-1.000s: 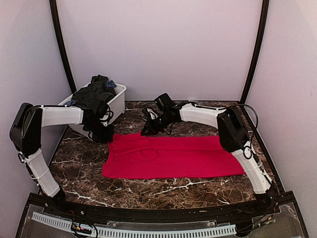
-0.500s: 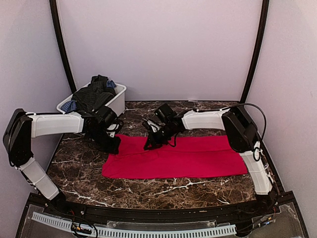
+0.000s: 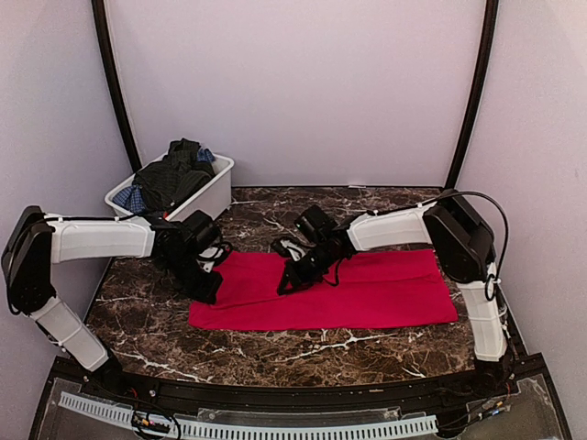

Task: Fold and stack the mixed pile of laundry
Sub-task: Adjust the rectangle-folded T-shirt at the center of the board.

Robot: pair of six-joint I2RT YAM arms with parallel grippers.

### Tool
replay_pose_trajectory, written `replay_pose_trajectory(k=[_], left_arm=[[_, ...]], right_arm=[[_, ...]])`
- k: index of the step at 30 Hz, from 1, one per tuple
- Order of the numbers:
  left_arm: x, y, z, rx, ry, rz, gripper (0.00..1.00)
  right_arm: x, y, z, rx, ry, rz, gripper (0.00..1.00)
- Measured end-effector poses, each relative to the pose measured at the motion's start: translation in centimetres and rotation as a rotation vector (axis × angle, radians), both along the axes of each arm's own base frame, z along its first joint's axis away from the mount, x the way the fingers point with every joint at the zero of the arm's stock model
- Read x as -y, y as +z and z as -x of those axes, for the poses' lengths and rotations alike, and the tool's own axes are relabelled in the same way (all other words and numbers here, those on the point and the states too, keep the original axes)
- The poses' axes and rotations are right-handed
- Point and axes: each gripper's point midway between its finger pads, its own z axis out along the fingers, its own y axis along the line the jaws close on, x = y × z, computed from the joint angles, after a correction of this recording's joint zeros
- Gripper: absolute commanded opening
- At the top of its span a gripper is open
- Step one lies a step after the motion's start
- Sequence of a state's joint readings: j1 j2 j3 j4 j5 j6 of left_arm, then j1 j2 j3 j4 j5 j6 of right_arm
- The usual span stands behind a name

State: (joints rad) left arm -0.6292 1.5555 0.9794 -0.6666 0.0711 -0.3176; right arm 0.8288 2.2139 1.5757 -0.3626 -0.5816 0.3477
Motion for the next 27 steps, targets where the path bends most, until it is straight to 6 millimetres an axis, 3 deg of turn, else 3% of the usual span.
replay_pose_trajectory(k=[3, 8, 11, 16, 21, 24, 27], left_arm=[[0.5, 0.0, 0.5, -0.004, -0.026, 0.002, 0.00], [0.6, 0.0, 1.1, -0.021, -0.045, -0.011, 0.00], [0.8, 0.4, 0.9, -0.037, -0.052, -0.023, 0.08], [1.3, 0.9, 1.1, -0.086, -0.089, -0.035, 0.21], [1.2, 1.8, 2.6, -0.156, -0.120, -0.024, 0.27], [1.3, 2.6, 2.8, -0.146, -0.121, -0.006, 0.33], [1.9, 3.5, 1.6, -0.088, -0.113, 0.015, 0.32]], right_arm=[[0.5, -1.3, 1.3, -0.025, 0.012, 0.027, 0.00], [0.4, -0.7, 2.2, -0.013, 0.025, 0.019, 0.00], [0.6, 0.1, 2.8, -0.004, 0.030, 0.012, 0.05], [1.2, 0.8, 3.3, 0.008, 0.028, 0.017, 0.27], [2.3, 0.8, 4.1, 0.008, 0.037, 0.040, 0.42], [3.3, 1.3, 4.7, 0.012, 0.036, 0.052, 0.44], [4.6, 3.1, 4.7, 0.032, 0.017, 0.041, 0.44]])
